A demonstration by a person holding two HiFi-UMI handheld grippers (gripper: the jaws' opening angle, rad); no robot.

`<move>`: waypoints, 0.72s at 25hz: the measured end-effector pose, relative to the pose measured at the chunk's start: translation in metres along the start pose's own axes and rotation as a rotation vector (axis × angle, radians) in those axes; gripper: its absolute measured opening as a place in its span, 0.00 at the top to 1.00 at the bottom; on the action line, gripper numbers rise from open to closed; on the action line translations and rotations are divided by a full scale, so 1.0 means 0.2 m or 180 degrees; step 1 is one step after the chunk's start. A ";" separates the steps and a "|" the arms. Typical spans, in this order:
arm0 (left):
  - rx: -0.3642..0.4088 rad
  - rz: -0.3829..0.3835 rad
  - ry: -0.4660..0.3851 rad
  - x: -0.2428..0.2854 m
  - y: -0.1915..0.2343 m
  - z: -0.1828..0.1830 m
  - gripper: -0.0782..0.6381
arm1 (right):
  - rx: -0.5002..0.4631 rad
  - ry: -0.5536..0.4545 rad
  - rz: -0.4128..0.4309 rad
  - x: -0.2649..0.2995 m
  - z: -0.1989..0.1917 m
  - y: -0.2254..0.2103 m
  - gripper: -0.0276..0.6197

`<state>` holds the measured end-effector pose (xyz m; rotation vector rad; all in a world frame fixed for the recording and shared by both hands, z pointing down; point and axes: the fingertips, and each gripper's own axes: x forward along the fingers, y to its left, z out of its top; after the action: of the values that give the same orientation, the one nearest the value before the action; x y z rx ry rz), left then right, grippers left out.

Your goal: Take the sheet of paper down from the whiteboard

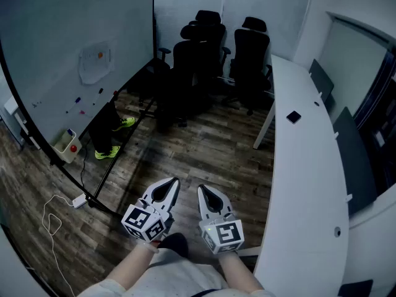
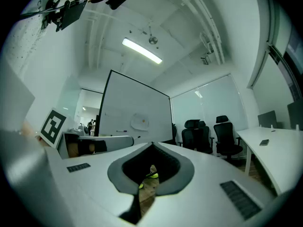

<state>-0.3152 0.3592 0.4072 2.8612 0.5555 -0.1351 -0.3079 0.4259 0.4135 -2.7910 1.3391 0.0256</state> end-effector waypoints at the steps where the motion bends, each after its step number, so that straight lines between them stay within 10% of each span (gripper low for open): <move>1: 0.0019 -0.0003 0.0004 0.01 0.02 0.00 0.87 | 0.0000 -0.0008 -0.0011 0.02 0.00 -0.01 0.93; 18: -0.0026 -0.0030 0.0110 0.71 0.50 -0.11 0.87 | -0.0013 0.0145 -0.0105 0.67 -0.13 -0.51 0.93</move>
<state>-0.1456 0.3239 0.4299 2.8583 0.5750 -0.0850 -0.1444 0.3838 0.4392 -2.8331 1.3036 -0.0364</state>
